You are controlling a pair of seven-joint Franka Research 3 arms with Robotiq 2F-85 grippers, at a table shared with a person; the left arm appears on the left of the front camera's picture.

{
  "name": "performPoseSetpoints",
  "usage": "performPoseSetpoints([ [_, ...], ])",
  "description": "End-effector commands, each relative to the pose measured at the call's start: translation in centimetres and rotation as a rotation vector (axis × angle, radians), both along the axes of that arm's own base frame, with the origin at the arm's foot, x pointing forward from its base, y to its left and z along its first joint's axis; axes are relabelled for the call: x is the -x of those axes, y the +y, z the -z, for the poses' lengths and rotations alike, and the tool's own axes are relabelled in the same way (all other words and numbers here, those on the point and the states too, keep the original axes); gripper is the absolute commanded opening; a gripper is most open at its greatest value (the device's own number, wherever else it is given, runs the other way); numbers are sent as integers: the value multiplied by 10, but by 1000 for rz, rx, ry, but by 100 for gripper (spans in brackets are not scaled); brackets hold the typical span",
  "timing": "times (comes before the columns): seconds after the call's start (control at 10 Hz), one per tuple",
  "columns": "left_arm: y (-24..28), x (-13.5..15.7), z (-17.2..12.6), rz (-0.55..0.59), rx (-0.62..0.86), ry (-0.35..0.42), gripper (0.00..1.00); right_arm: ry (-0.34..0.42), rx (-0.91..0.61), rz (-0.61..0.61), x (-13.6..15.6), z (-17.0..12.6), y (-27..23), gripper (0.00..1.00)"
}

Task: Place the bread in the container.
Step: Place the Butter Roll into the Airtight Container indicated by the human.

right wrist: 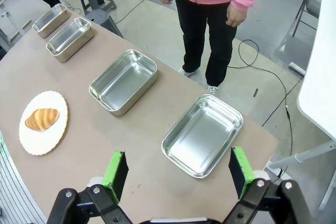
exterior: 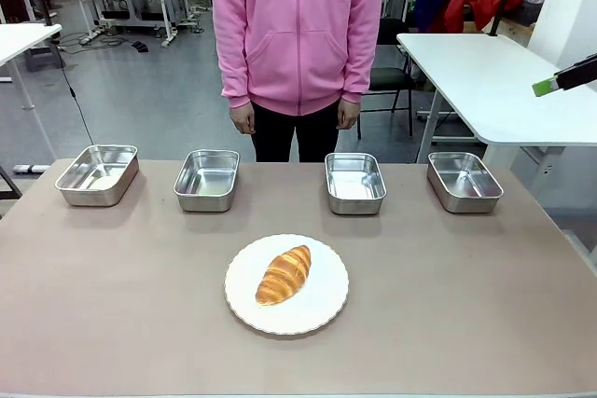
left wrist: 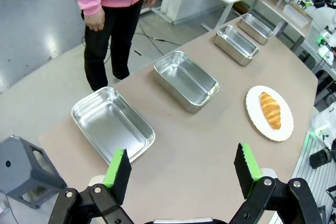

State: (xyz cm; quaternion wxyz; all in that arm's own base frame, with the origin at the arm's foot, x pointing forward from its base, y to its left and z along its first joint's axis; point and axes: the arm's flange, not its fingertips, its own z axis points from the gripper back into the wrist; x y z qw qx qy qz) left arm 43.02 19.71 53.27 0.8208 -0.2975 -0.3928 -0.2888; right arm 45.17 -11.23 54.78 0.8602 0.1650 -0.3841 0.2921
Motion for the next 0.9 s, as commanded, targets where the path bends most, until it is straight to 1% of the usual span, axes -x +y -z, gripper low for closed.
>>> performPoseSetpoints([
  [0.0, 1, 1, -1, 11, 1, -12, 100, -4, -8, -3, -1, 0, 0, 100],
  [0.8, 1, 1, -1, 11, 1, -12, 100, -4, -8, -3, -1, 0, 0, 100],
])
